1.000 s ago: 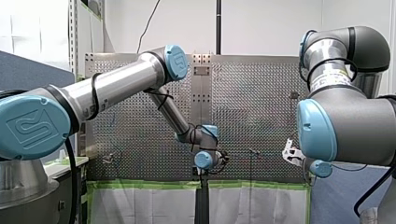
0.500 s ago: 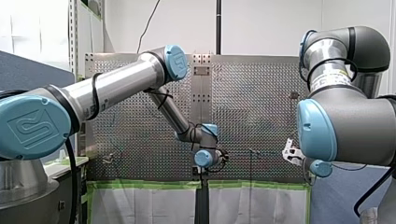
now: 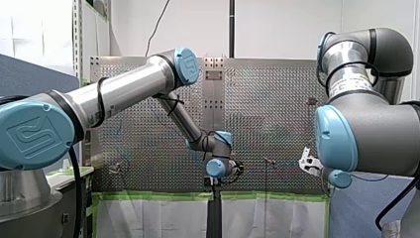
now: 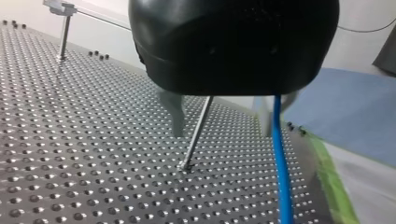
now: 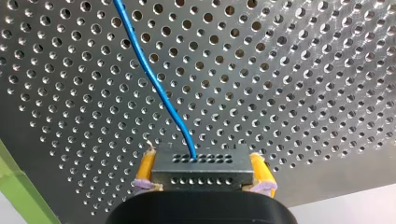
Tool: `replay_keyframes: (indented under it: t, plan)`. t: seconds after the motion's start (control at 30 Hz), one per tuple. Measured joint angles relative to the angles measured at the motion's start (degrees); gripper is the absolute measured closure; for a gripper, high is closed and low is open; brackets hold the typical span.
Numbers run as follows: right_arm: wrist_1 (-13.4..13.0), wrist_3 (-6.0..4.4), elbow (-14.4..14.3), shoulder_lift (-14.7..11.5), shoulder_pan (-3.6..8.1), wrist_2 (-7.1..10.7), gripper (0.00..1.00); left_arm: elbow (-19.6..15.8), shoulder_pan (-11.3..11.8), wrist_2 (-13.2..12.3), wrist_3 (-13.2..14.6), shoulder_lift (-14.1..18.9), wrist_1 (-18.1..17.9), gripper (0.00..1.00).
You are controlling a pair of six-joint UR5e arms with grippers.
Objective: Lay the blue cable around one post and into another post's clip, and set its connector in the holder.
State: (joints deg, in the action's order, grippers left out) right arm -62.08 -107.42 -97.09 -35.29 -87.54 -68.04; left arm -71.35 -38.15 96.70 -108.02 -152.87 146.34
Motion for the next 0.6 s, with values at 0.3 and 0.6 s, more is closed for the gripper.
replay_keyframes:
  t: [0.3, 0.6]
  plan:
    - [0.1, -0.21, 0.0, 0.0, 0.16, -0.01, 0.98, 0.0, -0.6, -2.4, 2.2, 0.1, 3.8, 0.01]
    - [0.1, -0.28, 0.0, 0.0, 0.22, -0.02, 0.98, -0.7, -2.2, -3.2, 5.4, 0.8, 8.2, 0.01]
